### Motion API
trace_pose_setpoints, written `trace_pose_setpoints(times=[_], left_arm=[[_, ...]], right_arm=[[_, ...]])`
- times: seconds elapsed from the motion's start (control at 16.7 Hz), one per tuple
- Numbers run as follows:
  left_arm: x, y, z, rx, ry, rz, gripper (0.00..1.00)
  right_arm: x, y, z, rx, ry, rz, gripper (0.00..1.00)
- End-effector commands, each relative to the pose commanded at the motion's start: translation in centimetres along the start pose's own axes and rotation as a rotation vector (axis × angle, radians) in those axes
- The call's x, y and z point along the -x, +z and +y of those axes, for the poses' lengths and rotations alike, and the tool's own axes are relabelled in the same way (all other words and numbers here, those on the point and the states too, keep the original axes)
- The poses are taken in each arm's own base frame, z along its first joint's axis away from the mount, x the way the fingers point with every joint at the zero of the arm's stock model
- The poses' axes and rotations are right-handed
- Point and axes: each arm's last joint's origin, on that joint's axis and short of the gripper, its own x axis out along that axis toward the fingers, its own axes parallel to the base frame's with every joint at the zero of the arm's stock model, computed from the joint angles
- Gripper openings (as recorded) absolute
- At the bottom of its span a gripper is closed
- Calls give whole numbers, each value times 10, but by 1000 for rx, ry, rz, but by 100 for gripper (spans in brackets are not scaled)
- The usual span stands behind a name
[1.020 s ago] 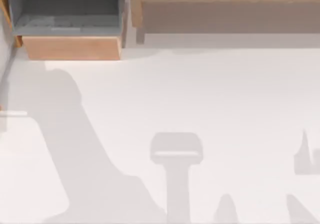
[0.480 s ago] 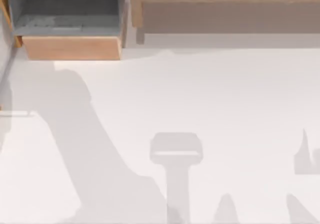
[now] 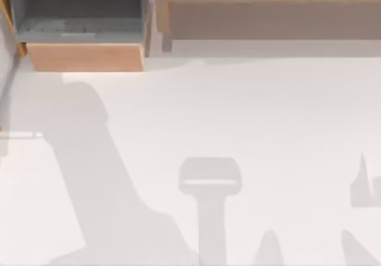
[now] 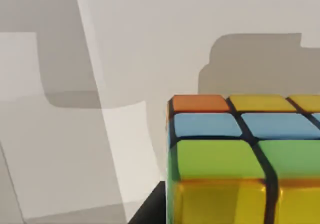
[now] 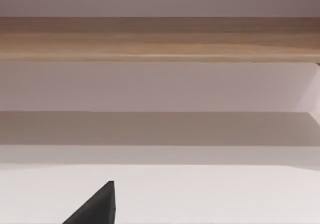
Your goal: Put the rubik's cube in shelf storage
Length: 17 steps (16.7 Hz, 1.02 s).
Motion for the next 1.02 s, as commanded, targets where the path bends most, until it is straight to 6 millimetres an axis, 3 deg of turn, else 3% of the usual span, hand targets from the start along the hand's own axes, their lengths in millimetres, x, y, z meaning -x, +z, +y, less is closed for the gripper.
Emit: trace_pose_setpoints(times=[0.24, 0.66, 0.84, 1.02], left_arm=[[12, 6, -1, -123, -11, -36, 0], [13, 6, -1, -130, -7, -39, 0], [28, 5, -9, -127, 6, -25, 0], [57, 2, -27, -124, 37, -5, 0]], right_arm=[[0, 0, 0, 0, 0, 0, 100], [0, 0, 0, 0, 0, 0, 100], [0, 0, 0, 0, 0, 0, 100], [0, 0, 0, 0, 0, 0, 100]])
